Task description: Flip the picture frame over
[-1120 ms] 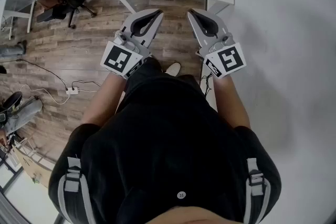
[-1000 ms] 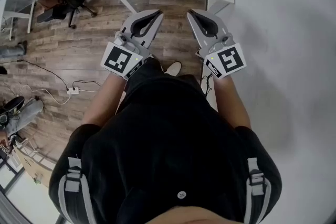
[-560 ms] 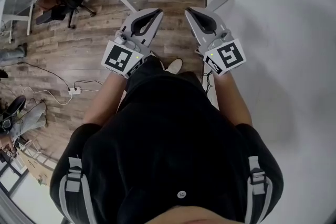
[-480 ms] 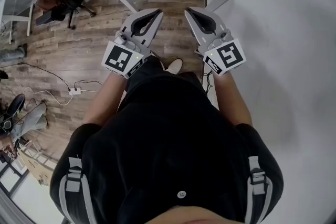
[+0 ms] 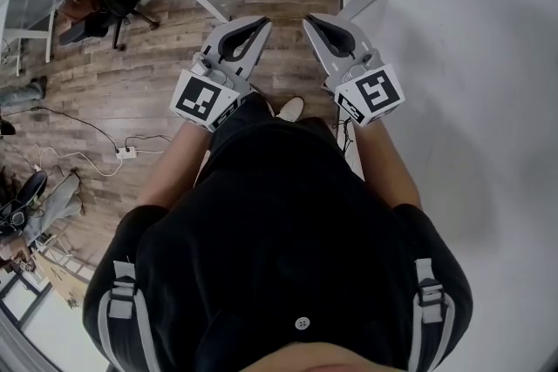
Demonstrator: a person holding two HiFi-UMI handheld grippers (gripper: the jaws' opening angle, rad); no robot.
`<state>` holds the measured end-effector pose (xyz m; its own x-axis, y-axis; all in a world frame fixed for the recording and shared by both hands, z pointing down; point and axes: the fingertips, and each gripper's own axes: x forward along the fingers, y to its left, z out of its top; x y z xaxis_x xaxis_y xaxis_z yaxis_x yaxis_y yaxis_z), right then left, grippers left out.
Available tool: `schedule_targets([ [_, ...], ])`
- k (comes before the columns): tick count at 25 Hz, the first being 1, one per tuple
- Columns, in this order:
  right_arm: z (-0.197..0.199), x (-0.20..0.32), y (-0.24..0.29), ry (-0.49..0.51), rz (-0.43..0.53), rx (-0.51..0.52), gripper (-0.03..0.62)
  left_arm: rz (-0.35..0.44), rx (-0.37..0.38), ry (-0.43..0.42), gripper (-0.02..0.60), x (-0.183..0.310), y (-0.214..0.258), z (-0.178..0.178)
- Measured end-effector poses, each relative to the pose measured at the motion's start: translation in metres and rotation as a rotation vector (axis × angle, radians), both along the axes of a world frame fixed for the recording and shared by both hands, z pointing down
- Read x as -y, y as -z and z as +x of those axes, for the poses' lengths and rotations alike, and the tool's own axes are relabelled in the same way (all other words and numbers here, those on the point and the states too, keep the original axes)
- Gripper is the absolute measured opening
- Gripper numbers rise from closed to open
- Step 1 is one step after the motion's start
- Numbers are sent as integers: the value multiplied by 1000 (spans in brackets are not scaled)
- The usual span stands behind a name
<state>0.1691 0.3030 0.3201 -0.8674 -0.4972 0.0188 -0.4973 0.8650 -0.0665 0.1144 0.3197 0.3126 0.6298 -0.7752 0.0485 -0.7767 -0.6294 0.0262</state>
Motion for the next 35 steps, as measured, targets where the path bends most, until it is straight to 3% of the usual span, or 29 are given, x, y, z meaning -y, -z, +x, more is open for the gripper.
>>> schedule_targets([
  [13, 17, 0, 1, -19, 2, -1, 274, -2, 4, 14, 2, -6, 2, 15],
  [22, 26, 2, 3, -44, 3, 6, 359, 8, 20, 15, 2, -7, 6, 22],
  [35, 14, 22, 0, -38, -16, 0, 362, 0, 40, 44, 2, 7, -1, 4],
])
